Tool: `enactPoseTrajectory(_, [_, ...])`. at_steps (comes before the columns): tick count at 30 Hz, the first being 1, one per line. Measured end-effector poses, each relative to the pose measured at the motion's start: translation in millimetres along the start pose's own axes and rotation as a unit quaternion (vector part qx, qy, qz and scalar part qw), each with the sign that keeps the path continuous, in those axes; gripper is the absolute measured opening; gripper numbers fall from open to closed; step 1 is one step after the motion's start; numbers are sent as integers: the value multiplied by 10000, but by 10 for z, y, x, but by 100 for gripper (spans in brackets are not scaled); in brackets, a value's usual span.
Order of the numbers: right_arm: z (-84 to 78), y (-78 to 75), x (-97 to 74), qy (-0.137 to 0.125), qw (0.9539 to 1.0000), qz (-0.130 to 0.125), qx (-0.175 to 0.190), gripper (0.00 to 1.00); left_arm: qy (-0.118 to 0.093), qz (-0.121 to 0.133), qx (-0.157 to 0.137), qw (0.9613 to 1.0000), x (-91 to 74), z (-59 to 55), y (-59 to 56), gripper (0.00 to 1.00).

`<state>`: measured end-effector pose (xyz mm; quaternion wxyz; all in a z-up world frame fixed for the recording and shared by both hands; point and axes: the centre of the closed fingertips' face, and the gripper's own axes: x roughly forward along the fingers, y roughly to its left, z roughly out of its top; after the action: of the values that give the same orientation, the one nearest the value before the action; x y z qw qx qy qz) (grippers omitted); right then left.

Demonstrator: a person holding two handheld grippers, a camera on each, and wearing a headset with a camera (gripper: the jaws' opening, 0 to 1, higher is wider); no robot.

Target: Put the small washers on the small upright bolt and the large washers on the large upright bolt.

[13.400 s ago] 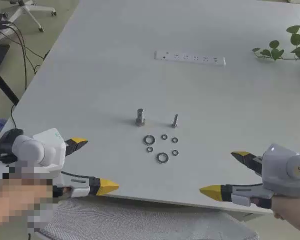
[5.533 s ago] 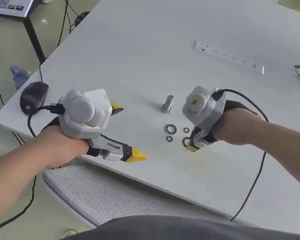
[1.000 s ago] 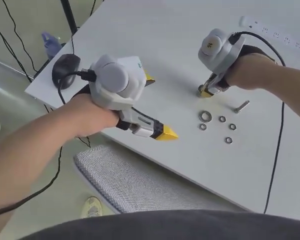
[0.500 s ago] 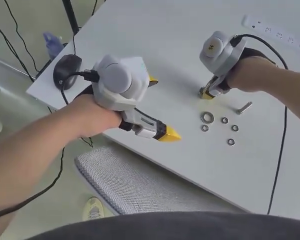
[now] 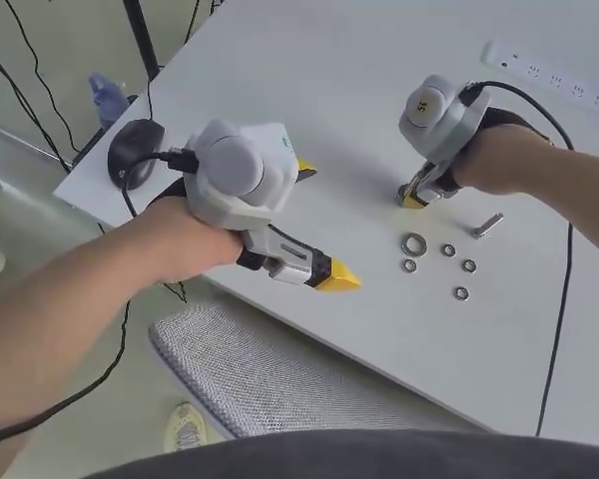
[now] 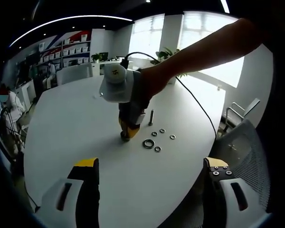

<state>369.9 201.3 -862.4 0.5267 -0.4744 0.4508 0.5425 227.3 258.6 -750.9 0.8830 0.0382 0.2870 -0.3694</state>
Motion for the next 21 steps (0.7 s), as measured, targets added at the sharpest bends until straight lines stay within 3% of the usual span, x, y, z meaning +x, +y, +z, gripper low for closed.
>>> enactPoseTrajectory(9, [-7,41,-34,-52,10000,20,31,23,-8,-37,28,10000,9,15,-30,90])
enactPoseTrajectory(15, [4,20,-3,-86,9999,73,-77,25,-146,117,16,9998,-7,88,34,93])
enactPoseTrajectory(18, [50,7,-19,-240,9997,16,-82,39,-193,179,29,9996,-18,104,51,94])
enactPoseTrajectory(21, [73,-49,-30,-267,9996,-9,-98,42,-231,210,-1,9995,-31,109,56,95])
